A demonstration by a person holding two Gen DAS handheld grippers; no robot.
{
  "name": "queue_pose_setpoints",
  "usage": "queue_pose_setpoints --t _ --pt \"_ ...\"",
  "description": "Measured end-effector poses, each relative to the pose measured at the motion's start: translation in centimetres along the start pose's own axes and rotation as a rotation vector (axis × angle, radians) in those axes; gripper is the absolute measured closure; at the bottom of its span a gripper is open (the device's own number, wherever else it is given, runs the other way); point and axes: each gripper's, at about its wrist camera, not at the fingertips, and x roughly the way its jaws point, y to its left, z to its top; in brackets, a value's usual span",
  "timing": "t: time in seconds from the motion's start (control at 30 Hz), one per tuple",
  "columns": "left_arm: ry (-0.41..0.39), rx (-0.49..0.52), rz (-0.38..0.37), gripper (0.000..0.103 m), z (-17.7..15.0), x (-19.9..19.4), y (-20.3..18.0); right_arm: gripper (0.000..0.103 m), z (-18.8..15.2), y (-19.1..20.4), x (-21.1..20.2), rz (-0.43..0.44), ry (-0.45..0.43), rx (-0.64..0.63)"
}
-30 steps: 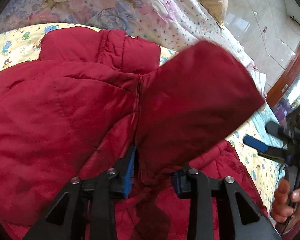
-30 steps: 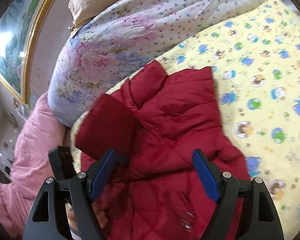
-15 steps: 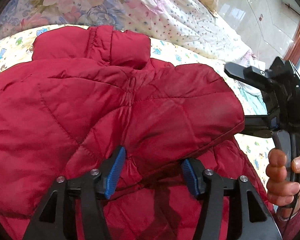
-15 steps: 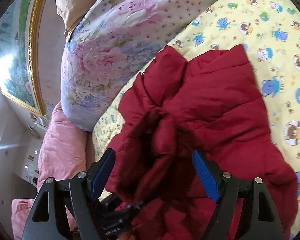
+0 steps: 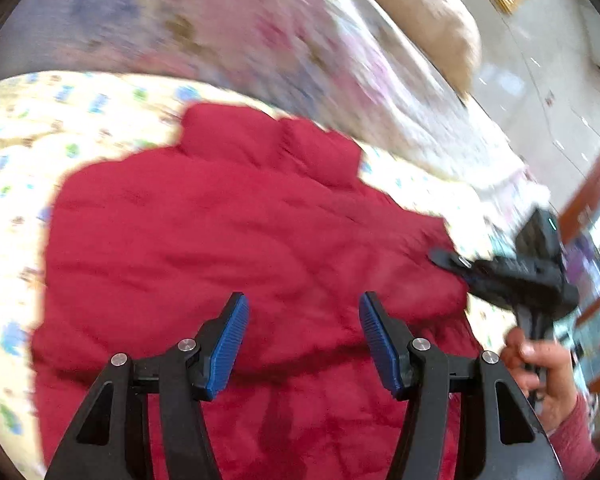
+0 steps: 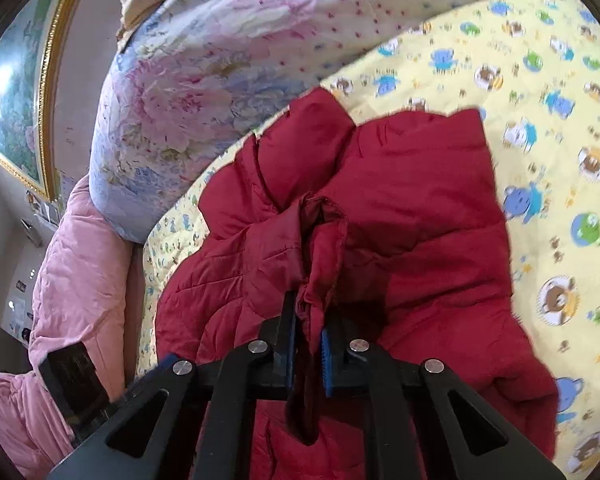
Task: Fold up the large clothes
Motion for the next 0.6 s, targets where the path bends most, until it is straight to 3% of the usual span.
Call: queue_pose_setpoints --t 0.1,0.2,0.3,0.47,0.6 --pt "-0.006 -0.016 0.071 0.046 1.3 0.0 2.2 0.095 0.3 0.0 -0.6 -0.026 -0.026 -0.023" --pt "0.029 -0.024 0.117 0.047 1.4 1.7 3.7 0.095 0.1 0.3 0.1 -0.123 -0.029 -0.091" --pt "0.072 -0.014 0.117 0.047 1.0 3.4 4.0 0.095 -0.8 -0.5 1.7 -0.2 -0.004 -0.13" --pt "0.089 0.004 0.149 0.047 0.2 5.6 3.9 0.09 -1.8 -1.9 2.9 -0.24 0.014 -0.13" --pt "0.099 0.009 0.164 0.047 0.6 6.6 3.8 0.079 -1.7 -0.4 0.8 -0.313 -0.055 -0.137"
